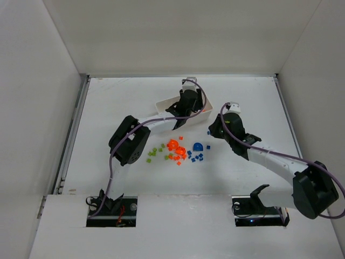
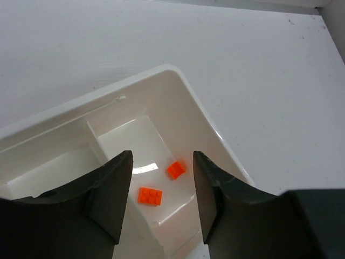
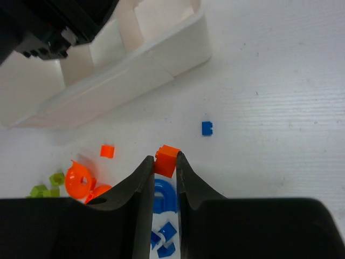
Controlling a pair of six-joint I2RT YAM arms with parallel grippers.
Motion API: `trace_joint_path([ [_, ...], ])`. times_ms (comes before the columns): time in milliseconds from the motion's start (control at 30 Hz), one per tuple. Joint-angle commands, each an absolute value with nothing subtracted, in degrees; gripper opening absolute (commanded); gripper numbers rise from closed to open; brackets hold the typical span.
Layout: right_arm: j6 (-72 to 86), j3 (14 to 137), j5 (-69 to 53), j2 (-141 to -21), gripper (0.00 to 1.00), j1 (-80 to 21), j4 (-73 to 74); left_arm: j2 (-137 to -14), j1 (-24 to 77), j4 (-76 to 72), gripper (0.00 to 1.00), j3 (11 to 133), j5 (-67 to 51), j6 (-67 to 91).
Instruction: Sort the legos into containers by color
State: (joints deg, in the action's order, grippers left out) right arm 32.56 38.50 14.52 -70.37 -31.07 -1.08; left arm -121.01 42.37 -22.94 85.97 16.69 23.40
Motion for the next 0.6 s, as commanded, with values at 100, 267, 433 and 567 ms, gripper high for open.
trace_joint_path([
  [100, 29.89, 50.35, 13.19, -78.74, 0.17, -29.22, -4.74, -104.96, 40.65, -26.1, 0.4, 73.59, 17.23, 27.06],
  [267, 28.21, 59.75, 12.31, -89.45, 0.17, -27.29, -7.2, -92.05, 42.05, -26.81, 0.36, 57.16, 22.05, 30.5],
  [433, 26.46, 68.1, 12.13, -97.81, 0.18, -26.59, -6.85, -80.53, 46.53, -22.08, 0.33, 44.76, 27.59, 29.62],
  [567, 26.19, 71.36, 12.48, -100.8, 0.2, -25.8, -6.68, -73.32, 50.83, -14.26, 0.32, 37.46, 31.37, 32.86],
])
